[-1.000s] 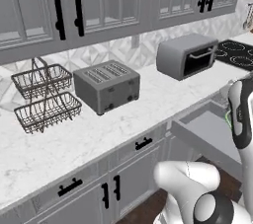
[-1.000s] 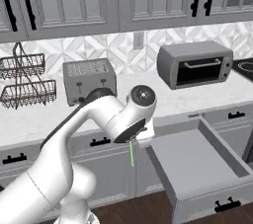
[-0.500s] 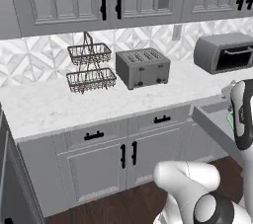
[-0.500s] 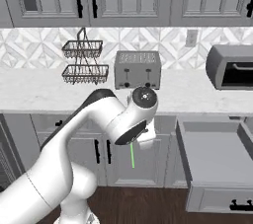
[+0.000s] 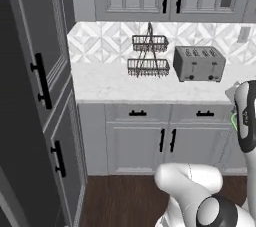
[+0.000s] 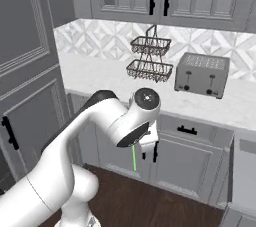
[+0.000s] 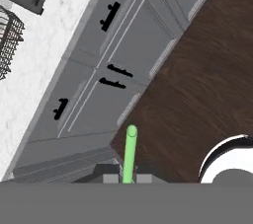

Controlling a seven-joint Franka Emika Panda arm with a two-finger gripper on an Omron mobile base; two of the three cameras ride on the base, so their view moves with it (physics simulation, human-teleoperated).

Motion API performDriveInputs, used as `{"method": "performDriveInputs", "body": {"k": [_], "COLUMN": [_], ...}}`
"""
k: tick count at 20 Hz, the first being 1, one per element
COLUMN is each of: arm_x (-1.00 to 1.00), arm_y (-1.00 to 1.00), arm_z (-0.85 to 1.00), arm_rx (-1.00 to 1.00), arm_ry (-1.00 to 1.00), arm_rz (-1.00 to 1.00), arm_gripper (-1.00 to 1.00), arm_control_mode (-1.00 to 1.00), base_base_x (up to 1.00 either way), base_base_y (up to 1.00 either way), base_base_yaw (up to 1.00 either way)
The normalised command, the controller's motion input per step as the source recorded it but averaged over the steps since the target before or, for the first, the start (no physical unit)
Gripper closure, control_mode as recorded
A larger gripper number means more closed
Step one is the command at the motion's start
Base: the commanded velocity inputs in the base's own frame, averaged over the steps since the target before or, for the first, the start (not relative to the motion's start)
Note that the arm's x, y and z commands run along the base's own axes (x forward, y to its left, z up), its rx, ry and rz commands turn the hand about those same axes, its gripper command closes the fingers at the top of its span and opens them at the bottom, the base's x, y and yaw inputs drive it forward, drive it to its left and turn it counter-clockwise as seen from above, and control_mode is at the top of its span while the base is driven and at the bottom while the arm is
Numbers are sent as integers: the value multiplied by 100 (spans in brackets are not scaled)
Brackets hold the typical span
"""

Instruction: Take a straw from the drawer in front and place it inside the glass cup on the dining counter.

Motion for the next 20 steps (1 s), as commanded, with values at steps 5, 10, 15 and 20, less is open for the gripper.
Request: {"method": "performDriveInputs", "body": {"k": [5, 10, 15, 20], "arm_x": [0, 0, 0, 0], "arm_y": [0, 0, 0, 0], "arm_z": [0, 0, 0, 0], "arm_rx": [0, 0, 0, 0], "arm_ry": [0, 0, 0, 0], "arm_rz": [0, 0, 0, 0], "arm_gripper": [100, 100, 100, 100], "arm_control_mode": [100, 100, 100, 100], "base_base_x": [-61, -70, -77, -83], "base_base_y": [8, 3, 0, 0], "base_base_yaw": [61, 59, 58, 56]}}
